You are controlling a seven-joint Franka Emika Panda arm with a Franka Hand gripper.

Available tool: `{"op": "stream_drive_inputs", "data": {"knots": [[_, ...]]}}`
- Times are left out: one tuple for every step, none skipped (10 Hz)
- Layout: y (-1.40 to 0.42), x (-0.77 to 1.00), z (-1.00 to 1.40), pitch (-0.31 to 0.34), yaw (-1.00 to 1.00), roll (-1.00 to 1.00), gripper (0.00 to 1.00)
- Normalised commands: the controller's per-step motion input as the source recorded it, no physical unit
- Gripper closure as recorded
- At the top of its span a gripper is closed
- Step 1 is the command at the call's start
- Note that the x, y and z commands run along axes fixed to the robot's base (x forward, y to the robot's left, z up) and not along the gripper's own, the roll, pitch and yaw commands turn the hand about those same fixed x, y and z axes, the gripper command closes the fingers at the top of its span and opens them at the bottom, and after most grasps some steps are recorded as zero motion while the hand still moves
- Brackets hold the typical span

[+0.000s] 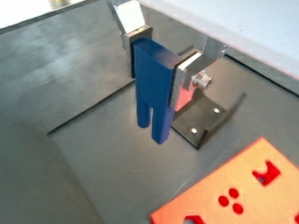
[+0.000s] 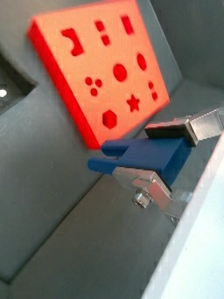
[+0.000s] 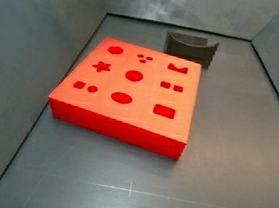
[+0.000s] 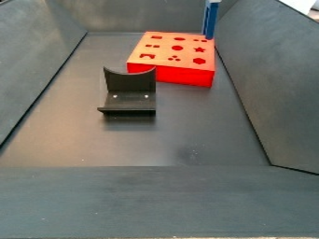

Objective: Pick up the square-circle object. Move up. Rotate the square-circle object. Move to above the board. Insert the square-circle object.
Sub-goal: Rotate the square-circle object.

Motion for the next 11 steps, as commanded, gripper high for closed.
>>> {"op": "stream_drive_inputs", "data": {"knots": [[0.01, 0.03, -0.01, 0.012, -1.0, 0.0, 1.0], [0.01, 0.03, -0.01, 0.013, -1.0, 0.0, 1.0], [0.01, 0.03, -0.01, 0.015, -1.0, 0.0, 1.0], [0.01, 0.03, -0.01, 0.016, -1.0, 0.0, 1.0], [0.0, 0.0, 0.0, 0.007, -1.0, 0.0, 1.0], [0.0, 0.0, 0.0, 0.008, -1.0, 0.0, 1.0], [0.0, 0.0, 0.0, 0.008, -1.0, 0.0, 1.0], [0.0, 0.0, 0.0, 0.009, -1.0, 0.0, 1.0], [0.0, 0.0, 0.0, 0.009, -1.0, 0.0, 1.0], [0.0, 0.0, 0.0, 0.01, -1.0, 0.0, 1.0], [0.0, 0.0, 0.0, 0.011, -1.0, 0.0, 1.0]]}}
